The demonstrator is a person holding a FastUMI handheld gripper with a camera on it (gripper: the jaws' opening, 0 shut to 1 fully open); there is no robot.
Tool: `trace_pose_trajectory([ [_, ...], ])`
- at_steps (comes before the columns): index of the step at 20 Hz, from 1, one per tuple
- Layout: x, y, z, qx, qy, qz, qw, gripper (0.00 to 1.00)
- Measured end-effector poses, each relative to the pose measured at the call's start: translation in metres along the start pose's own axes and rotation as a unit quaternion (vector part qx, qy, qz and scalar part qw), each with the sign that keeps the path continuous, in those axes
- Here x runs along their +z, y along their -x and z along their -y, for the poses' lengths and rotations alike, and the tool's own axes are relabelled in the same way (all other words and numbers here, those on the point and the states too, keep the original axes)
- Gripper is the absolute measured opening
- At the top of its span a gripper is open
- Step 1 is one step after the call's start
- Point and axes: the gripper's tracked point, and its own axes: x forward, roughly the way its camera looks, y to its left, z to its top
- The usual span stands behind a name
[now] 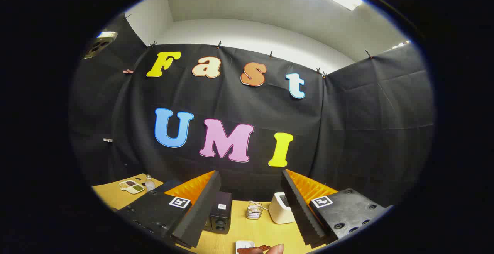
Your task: Open the toaster oven, put the food inside, and close the toaster oven door.
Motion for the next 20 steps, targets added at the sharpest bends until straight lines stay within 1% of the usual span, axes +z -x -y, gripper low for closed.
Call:
trace_pose_trajectory([
  [10,0.002,0.005,-0.015,0.014,-0.008,-0.005,1.000,0.97],
  [20,0.002,0.008,-0.015,0.014,-0.015,-0.007,1.000,0.97],
])
